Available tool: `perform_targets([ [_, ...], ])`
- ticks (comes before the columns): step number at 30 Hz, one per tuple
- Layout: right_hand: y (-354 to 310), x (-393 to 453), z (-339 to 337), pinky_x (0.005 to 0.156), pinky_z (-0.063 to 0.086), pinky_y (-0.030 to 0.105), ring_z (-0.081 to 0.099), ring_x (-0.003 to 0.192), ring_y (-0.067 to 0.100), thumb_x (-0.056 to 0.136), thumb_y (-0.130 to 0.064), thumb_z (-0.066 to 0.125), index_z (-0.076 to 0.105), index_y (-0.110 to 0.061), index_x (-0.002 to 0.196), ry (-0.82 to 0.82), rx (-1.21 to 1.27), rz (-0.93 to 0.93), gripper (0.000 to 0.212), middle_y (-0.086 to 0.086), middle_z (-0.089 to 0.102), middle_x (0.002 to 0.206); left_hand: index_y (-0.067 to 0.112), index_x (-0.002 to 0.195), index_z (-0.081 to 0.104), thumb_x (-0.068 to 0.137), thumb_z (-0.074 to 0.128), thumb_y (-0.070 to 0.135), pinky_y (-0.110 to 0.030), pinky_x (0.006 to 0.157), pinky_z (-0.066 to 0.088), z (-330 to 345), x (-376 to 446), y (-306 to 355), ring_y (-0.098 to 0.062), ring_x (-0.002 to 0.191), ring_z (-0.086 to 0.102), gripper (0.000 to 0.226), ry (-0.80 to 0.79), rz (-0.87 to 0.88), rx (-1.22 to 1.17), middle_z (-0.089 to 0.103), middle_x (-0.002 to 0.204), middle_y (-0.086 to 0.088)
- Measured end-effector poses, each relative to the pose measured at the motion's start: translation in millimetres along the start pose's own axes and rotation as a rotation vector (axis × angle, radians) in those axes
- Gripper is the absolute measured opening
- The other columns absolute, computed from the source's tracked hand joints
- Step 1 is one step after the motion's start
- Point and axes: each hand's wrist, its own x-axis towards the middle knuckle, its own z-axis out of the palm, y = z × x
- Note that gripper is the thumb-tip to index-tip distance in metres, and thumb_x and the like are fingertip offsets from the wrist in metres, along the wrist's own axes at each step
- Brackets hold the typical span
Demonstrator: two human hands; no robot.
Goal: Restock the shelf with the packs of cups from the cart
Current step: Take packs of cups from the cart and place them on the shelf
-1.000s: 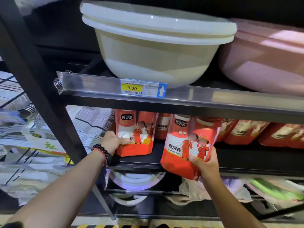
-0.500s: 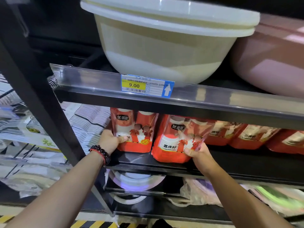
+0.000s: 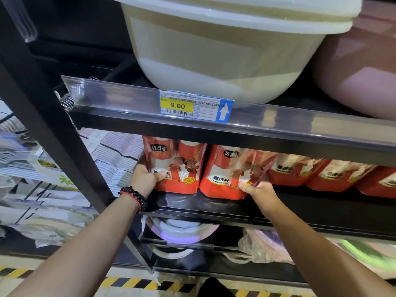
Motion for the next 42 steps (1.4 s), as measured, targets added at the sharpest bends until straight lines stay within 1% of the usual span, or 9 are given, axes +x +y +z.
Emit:
perform_targets([
  [8, -1, -5, 5, 0.079, 0.055, 0.02, 0.073, 0.091, 0.014, 0.088, 0.0, 0.072, 0.068, -0.008, 0.111, -0.047, 0.055, -0.025, 0.025, 0.001, 0.076, 0.102, 0.013, 0.09, 0.07, 0.08, 0.077, 0.015, -0.036, 0.079, 0.061, -4, 4, -6, -0.015, 0.077, 0.075, 0.013, -0.036, -0.089, 0.199, 0.078, 0.087, -0.001],
  [11, -2, -3, 5, 0.086, 0.056, 0.03, 0.071, 0.093, 0.017, 0.09, 0.002, 0.067, 0.063, 0.001, 0.122, -0.078, 0.053, -0.008, 0.032, 0.01, 0.073, 0.111, 0.011, 0.098, 0.069, 0.081, 0.077, 0.012, -0.038, 0.079, 0.061, -3, 3, -2, -0.02, 0.08, 0.075, 0.019, -0.036, -0.1, 0.188, 0.076, 0.094, -0.007],
  [16, -1, -4, 1, 0.059, 0.058, 0.03, 0.076, 0.084, 0.021, 0.089, 0.0, 0.07, 0.059, 0.005, 0.129, -0.089, 0.074, 0.018, 0.042, 0.018, 0.071, 0.117, 0.029, 0.091, 0.069, 0.072, 0.081, 0.001, -0.041, 0.088, 0.056, -1, -4, 10, -0.014, 0.084, 0.073, 0.036, -0.015, -0.01, 0.135, 0.076, 0.087, 0.008],
  [20, -3, -5, 1, 0.089, 0.057, 0.04, 0.068, 0.111, 0.032, 0.083, 0.001, 0.074, 0.054, 0.0, 0.136, -0.054, 0.119, -0.003, 0.057, 0.016, 0.07, 0.124, 0.049, 0.092, 0.071, 0.065, 0.083, 0.005, -0.038, 0.086, 0.055, -1, -13, 24, -0.005, 0.083, 0.072, 0.053, 0.019, 0.086, 0.071, 0.074, 0.096, 0.007],
  [23, -5, -9, 1, 0.093, 0.055, 0.048, 0.07, 0.107, 0.036, 0.081, 0.002, 0.076, 0.059, 0.002, 0.13, -0.062, 0.114, 0.006, 0.052, 0.017, 0.072, 0.12, 0.032, 0.126, 0.053, 0.064, 0.084, 0.004, -0.035, 0.09, 0.053, -3, -19, 32, -0.012, 0.11, 0.065, 0.075, 0.025, 0.155, 0.019, 0.065, 0.121, 0.002],
  [28, -5, -16, 1, 0.105, 0.05, 0.046, 0.068, 0.114, 0.031, 0.08, 0.004, 0.076, 0.063, 0.0, 0.125, -0.06, 0.145, -0.023, 0.047, 0.014, 0.073, 0.118, 0.012, 0.14, 0.046, 0.068, 0.086, 0.031, -0.043, 0.103, 0.049, -13, -29, 32, -0.022, 0.121, 0.06, 0.085, 0.094, 0.096, 0.178, 0.06, 0.135, -0.008],
  [32, 0, -21, 0, 0.102, 0.05, 0.042, 0.069, 0.113, 0.022, 0.08, -0.001, 0.08, 0.056, -0.018, 0.116, -0.005, 0.238, 0.015, 0.046, 0.005, 0.073, 0.119, 0.009, 0.147, 0.033, 0.082, 0.076, 0.003, -0.03, 0.099, 0.047, -11, -40, 25, -0.021, 0.121, 0.057, 0.078, 0.172, 0.073, 0.067, 0.061, 0.124, -0.002],
  [37, 5, -30, -2, 0.105, 0.048, 0.039, 0.065, 0.118, 0.017, 0.085, 0.0, 0.075, 0.051, -0.021, 0.118, -0.01, 0.251, 0.008, 0.047, 0.004, 0.067, 0.127, 0.009, 0.142, 0.043, 0.086, 0.072, 0.012, -0.038, 0.109, 0.043, -7, -60, 22, -0.019, 0.124, 0.055, 0.063, 0.173, 0.046, 0.138, 0.057, 0.135, -0.007],
  [42, 6, -46, -7, 0.089, 0.049, 0.03, 0.066, 0.104, 0.012, 0.089, -0.003, 0.071, 0.042, -0.017, 0.141, 0.146, 0.141, 0.027, 0.061, 0.004, 0.065, 0.124, 0.024, 0.108, 0.062, 0.093, 0.06, 0.015, -0.029, 0.086, 0.049, 9, -93, 16, -0.011, 0.089, 0.062, 0.017, 0.135, 0.08, 0.232, 0.065, 0.091, 0.006],
])
